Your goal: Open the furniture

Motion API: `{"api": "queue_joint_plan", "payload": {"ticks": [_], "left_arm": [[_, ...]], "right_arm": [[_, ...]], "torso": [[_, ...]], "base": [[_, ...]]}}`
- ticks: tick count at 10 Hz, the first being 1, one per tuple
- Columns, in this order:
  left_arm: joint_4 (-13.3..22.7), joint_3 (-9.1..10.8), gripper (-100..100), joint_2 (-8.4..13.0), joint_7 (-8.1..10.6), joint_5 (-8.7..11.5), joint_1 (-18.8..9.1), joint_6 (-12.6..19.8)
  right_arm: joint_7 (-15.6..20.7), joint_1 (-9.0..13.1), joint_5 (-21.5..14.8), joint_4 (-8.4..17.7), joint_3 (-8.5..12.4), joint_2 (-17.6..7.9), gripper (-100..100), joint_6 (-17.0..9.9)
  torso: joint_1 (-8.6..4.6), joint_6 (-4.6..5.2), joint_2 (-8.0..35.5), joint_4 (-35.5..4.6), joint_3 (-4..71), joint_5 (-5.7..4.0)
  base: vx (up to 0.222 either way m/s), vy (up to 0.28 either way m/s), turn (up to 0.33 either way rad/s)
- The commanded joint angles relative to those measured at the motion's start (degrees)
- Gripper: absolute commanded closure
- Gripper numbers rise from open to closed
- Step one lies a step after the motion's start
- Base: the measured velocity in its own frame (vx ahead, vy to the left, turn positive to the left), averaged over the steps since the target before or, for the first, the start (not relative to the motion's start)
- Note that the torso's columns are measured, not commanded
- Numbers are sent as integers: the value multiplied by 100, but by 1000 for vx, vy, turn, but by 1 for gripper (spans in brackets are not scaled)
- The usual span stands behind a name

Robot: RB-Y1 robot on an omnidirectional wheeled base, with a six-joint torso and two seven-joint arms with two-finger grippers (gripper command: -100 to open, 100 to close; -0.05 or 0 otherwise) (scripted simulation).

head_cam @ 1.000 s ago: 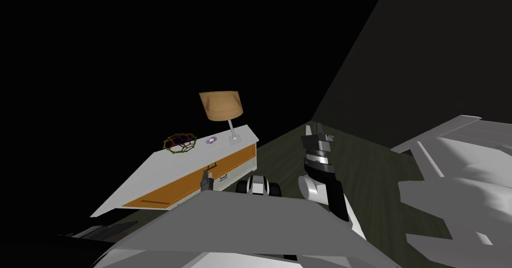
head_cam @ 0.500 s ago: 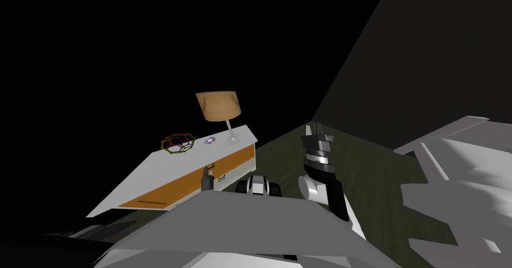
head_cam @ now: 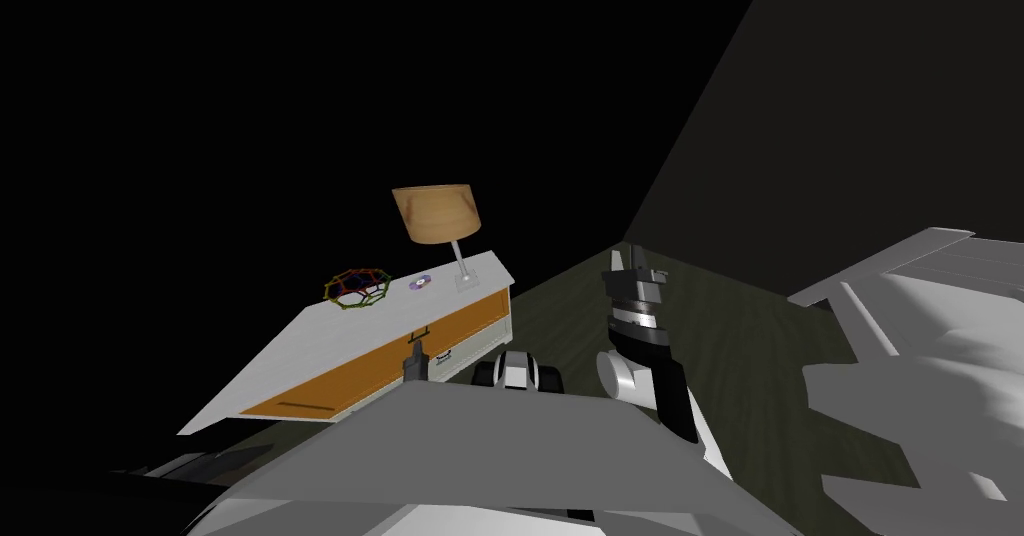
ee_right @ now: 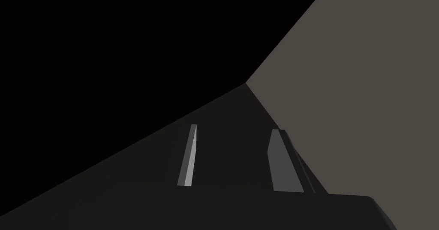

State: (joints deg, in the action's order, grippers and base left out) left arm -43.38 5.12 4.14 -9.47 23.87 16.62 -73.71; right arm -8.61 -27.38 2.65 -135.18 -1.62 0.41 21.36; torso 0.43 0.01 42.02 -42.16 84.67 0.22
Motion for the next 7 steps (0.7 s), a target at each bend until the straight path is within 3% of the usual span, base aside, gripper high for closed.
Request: {"api": "queue_joint_plan", "payload": {"ticks": [1,2,4,7], "left_arm": [[46,-31,100,-60,-17,-1,53,-86],[13,-27,-100,102,-24,3,56,-78],[-188,17,-100,229,-32,21,31,133],[-434,73,-100,219,-37,33,-10,446]], "right_arm": [[0,0,0,0,0,0,0,0],[0,0,0,0,0,0,0,0],[0,0,0,0,-1,1,0,0],[0,0,0,0,-1,2,0,0]], "torso": [[-20,-1,9,-6,0,-12],[-43,-1,19,-10,-5,-21],[-56,-1,29,-14,-12,-26],[-52,-1,32,-14,-14,-24]], "base": [[-1,16,-5],[-2,-7,5],[-5,-47,16],[-27,-104,24]]}}
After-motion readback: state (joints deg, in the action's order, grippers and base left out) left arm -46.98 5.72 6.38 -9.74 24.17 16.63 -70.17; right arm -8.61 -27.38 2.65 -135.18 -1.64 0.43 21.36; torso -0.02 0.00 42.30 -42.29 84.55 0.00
